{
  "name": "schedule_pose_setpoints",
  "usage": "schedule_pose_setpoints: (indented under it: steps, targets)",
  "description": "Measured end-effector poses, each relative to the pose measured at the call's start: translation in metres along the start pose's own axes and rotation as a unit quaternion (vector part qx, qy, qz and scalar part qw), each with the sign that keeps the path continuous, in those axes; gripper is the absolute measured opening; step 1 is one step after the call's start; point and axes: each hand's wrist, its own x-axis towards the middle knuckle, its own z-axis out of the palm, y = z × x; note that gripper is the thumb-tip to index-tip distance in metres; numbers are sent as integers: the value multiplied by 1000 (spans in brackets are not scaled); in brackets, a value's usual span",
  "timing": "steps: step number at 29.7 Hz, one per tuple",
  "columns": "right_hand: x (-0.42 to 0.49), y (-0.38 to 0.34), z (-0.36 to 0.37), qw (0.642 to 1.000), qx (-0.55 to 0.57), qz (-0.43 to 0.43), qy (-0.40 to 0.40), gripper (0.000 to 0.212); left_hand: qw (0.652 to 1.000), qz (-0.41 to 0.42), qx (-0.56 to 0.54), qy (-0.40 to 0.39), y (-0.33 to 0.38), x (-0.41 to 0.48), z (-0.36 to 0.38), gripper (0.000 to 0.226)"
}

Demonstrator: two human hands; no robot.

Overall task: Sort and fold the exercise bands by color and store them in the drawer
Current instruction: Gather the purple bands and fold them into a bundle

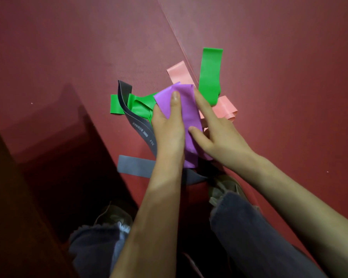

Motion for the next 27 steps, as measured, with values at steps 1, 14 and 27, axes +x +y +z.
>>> schedule_pose_setpoints:
  steps: [1, 14, 27]
  targets:
    - [0, 1, -1, 1000, 6, -11, 4, 69, 1000, -3, -6, -2, 0, 0, 0, 24]
    - [18, 7, -8, 888, 441, 102, -84, 33, 992, -48, -63, -99, 5, -9, 0, 27]
    - [16, 7, -12, 889, 446, 69, -81, 63, 995, -24, -6, -95, 5, -11, 3, 27]
